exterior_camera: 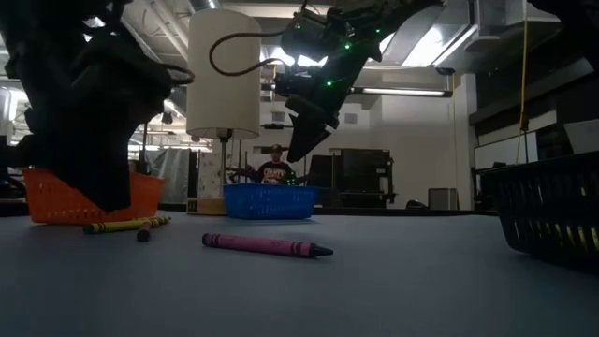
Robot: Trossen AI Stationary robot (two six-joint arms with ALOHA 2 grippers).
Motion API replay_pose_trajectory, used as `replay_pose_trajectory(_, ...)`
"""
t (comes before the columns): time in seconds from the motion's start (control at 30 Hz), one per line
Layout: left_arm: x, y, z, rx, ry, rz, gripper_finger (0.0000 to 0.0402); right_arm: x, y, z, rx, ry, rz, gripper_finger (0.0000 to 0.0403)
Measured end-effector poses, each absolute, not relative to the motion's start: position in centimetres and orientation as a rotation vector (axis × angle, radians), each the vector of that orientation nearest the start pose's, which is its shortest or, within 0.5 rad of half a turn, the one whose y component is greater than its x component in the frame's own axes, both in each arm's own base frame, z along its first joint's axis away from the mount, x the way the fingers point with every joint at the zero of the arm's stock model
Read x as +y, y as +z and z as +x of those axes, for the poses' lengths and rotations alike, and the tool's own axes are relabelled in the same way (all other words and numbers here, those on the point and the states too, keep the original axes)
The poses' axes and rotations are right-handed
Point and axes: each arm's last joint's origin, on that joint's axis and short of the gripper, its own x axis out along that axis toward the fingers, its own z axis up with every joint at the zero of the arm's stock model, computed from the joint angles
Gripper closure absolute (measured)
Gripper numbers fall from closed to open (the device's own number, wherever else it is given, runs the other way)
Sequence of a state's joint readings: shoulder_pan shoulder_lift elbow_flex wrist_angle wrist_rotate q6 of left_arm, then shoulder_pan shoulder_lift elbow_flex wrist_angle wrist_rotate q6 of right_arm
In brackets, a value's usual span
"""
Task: Sort crayons
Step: Put the green crayon into the black bin
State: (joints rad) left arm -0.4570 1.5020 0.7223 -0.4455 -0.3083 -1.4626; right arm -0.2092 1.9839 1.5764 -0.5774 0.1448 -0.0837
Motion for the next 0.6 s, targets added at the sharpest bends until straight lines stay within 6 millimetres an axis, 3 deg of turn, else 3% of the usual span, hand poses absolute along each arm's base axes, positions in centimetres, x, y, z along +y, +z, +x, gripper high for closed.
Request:
replay_pose_trajectory(0.33,-11.1,12.9,23.2,0.974,0.697,-0.789,0.0306,-9.3,22.3,41.8,1.002,-0.281,-0.043,0.0258)
replay_pose_trajectory(0.6,-11.1,12.7,23.3,0.993,0.7,-0.787,0.0307,-9.3,22.3,41.8,1.002,-0.281,-0.043,0.0258)
